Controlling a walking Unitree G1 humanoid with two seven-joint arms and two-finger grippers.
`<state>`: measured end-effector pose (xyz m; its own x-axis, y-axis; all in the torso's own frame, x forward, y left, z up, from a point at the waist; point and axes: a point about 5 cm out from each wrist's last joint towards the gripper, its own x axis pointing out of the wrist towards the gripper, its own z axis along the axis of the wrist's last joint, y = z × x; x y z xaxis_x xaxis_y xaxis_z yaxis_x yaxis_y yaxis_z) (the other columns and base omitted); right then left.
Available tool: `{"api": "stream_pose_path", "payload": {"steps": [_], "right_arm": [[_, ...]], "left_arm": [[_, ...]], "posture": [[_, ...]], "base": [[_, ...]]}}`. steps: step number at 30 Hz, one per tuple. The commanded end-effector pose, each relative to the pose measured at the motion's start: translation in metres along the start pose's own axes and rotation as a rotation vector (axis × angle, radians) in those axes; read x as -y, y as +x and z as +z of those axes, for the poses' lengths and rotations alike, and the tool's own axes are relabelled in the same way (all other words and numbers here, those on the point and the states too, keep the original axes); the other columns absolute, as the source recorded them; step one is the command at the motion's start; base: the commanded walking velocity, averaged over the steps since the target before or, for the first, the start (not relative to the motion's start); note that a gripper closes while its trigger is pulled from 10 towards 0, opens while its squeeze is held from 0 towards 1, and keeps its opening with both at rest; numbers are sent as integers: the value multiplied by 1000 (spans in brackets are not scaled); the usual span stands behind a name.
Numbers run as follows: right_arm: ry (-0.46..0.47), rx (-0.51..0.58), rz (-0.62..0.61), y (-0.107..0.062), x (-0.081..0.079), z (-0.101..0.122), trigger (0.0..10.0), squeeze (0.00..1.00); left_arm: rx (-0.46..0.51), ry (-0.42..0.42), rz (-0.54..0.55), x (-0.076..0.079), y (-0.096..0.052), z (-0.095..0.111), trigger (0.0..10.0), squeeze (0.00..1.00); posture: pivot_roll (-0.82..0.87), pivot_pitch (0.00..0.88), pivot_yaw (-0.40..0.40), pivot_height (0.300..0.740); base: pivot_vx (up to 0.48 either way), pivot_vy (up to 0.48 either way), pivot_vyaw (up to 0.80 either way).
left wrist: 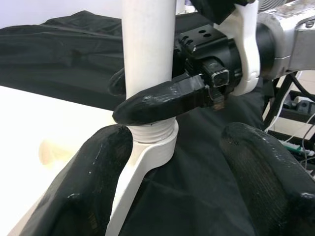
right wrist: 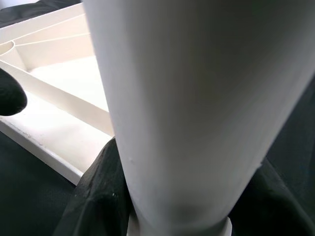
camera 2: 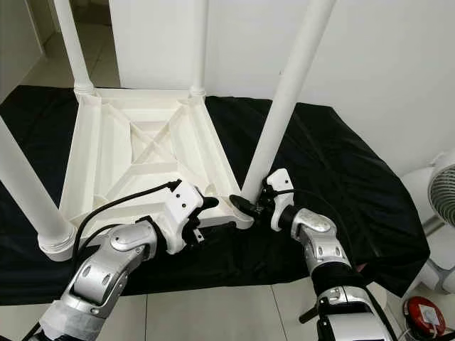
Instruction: Building children table
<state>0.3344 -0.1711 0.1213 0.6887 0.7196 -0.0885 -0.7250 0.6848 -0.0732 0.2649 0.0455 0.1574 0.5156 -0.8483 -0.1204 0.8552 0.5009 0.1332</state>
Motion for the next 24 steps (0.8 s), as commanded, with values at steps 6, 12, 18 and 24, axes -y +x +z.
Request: {"api": "stream_pose_path", "payload": {"steps": [6, 12, 18, 24], "right_arm": [[19, -6, -21, -1, -8, -10, 10000, 0], [36, -32, -236, -5, 0, -12, 10000, 0], [20, -20, -321, -6, -10, -10, 10000, 0], [123, -25, -473, -2, -42, -16, 10000, 0]], "left_arm": [[-8, -2, 68, -3, 1, -3, 10000, 0], [-11, -2, 72, -4, -1, -3, 10000, 0], [-14, 1, 68, -6, -2, -3, 10000, 0], [-18, 8, 60, -6, -1, -3, 10000, 0]], "posture": [[0, 0, -125, 740], [-15, 0, -114, 740], [-21, 0, -103, 740], [-25, 0, -105, 740]], "base": [[0, 0, 0], [0, 0, 0], [0, 0, 0], [0, 0, 0]]}}
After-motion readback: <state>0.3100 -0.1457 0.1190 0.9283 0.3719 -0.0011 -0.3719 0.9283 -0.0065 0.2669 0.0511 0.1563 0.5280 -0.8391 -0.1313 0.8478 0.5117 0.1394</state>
